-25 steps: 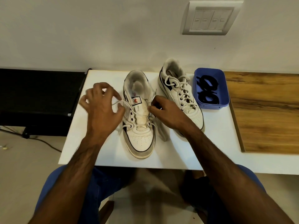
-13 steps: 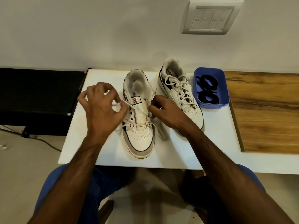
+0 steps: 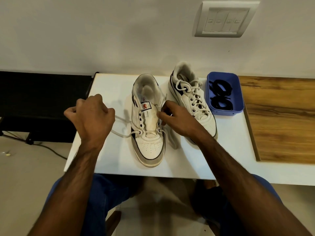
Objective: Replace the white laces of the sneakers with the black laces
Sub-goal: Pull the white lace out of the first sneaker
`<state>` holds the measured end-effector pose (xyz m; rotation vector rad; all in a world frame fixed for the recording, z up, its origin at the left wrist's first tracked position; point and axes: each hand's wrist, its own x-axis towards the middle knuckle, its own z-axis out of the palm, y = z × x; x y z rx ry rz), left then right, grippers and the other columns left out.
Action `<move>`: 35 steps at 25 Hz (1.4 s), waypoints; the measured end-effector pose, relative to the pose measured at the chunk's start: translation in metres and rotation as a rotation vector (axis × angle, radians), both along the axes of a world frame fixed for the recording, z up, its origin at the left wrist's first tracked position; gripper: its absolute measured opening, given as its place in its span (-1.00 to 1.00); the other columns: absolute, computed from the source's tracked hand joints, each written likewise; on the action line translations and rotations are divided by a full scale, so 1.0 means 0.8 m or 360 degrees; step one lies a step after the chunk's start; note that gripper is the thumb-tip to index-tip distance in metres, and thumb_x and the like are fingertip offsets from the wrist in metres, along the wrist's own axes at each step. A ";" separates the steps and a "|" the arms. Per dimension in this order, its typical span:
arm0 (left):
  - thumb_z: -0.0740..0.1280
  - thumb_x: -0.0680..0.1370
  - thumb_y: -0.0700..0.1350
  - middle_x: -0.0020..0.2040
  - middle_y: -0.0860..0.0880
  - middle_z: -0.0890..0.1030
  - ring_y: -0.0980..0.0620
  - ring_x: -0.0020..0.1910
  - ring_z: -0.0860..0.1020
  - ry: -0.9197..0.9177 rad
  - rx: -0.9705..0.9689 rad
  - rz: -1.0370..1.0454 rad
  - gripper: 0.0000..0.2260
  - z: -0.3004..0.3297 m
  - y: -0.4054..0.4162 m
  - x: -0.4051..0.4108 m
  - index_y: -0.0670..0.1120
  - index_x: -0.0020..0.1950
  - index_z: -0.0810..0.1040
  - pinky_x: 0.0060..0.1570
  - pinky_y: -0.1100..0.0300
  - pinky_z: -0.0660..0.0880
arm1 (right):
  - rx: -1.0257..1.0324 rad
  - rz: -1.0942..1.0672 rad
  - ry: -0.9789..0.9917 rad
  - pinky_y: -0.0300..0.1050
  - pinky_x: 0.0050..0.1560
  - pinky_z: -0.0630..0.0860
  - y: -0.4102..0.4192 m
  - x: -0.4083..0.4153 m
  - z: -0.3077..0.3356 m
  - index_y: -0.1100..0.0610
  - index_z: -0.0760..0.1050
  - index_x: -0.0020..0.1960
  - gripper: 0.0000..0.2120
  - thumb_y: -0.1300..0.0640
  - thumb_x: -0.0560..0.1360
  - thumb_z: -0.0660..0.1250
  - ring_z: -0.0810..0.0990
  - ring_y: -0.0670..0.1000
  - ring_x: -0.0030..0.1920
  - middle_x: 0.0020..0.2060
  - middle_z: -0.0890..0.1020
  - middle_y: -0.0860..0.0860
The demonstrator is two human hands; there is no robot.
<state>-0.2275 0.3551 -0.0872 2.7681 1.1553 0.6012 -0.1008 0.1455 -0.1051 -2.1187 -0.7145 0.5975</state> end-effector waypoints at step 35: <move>0.26 0.61 0.17 -0.06 0.16 0.51 0.14 0.06 0.45 0.0173 -0.0579 -0.1061 -0.86 -0.019 -0.027 0.012 0.13 -0.03 0.48 0.12 0.00 0.19 | -0.0365 0.0458 -0.0632 0.08 0.10 0.42 0.011 -0.034 0.020 -0.04 0.50 -0.13 -0.85 -0.09 0.40 0.38 0.43 -0.06 -0.03 -0.06 0.34 -0.10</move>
